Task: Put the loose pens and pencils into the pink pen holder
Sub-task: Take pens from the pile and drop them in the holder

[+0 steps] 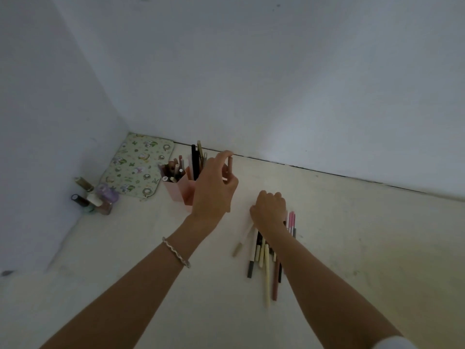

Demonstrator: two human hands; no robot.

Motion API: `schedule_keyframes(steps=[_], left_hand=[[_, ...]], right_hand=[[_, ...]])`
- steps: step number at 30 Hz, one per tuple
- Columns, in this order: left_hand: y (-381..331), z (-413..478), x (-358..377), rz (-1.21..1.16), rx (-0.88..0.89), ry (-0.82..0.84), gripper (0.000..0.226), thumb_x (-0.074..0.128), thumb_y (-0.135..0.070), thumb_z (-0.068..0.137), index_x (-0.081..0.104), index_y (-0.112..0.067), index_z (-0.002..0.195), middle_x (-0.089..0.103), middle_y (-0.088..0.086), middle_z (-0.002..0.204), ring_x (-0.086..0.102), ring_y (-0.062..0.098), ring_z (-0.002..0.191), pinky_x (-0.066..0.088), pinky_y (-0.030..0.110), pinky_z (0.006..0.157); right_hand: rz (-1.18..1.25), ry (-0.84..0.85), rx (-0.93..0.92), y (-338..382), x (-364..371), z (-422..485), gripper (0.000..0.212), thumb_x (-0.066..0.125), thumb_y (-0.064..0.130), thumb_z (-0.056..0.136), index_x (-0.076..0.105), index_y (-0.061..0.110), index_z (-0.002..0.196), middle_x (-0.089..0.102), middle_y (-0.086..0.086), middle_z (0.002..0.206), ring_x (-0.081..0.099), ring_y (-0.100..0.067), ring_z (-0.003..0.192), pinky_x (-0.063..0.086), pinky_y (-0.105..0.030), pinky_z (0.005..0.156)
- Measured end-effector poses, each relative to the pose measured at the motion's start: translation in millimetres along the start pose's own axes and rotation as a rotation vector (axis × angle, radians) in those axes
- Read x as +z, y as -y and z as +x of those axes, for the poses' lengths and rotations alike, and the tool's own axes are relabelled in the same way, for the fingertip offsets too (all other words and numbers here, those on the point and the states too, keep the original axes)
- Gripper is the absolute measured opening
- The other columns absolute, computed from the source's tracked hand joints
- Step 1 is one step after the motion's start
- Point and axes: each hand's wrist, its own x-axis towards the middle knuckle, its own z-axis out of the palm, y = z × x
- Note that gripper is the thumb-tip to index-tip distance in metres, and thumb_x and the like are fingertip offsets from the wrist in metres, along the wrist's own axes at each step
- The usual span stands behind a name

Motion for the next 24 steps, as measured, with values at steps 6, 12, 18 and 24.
schedule_keyframes(steps=[6,12,18,24], left_hand=[[-1,6,-6,-0.06,0.051,-0.049,0.042,0.065,-0.001,0.086,0.058,-0.018,0.125,0.058,-0.002,0.101,0.063,0.01,0.086,0.059,0.023,0.075],[20,49,-44,-0.025,0.017,-0.29,0.041,0.066,-0.001,0.086,0.055,-0.019,0.121,0.052,0.002,0.112,0.064,0.01,0.091,0.057,0.019,0.076],[41,67,-51,0.232,0.029,-0.181,0.024,0.059,-0.005,0.091,0.056,-0.012,0.113,0.058,0.009,0.105,0.061,0.018,0.089,0.053,0.024,0.075],[47,70,-63,0.504,0.068,-0.209,0.031,0.053,-0.024,0.094,0.063,-0.009,0.12,0.063,0.011,0.12,0.051,0.029,0.119,0.039,0.04,0.101]], right_hand=[[0.344,0.025,0.069,7,-10,8,0.015,0.052,0.01,0.085,0.054,0.005,0.1,0.066,-0.011,0.084,0.06,-0.027,0.082,0.053,-0.038,0.072],[0.863,-0.268,0.198,2,-63,32,0.007,0.055,0.013,0.082,0.057,0.014,0.088,0.058,0.007,0.072,0.054,-0.014,0.067,0.038,-0.02,0.054],[1.061,-0.421,0.104,6,-85,29,0.014,0.055,0.01,0.087,0.058,0.013,0.1,0.057,0.012,0.076,0.055,-0.014,0.064,0.045,-0.026,0.062],[1.218,-0.55,-0.017,30,-100,20,0.013,0.052,0.008,0.094,0.056,0.013,0.106,0.065,-0.003,0.091,0.067,-0.017,0.078,0.051,-0.025,0.064]])
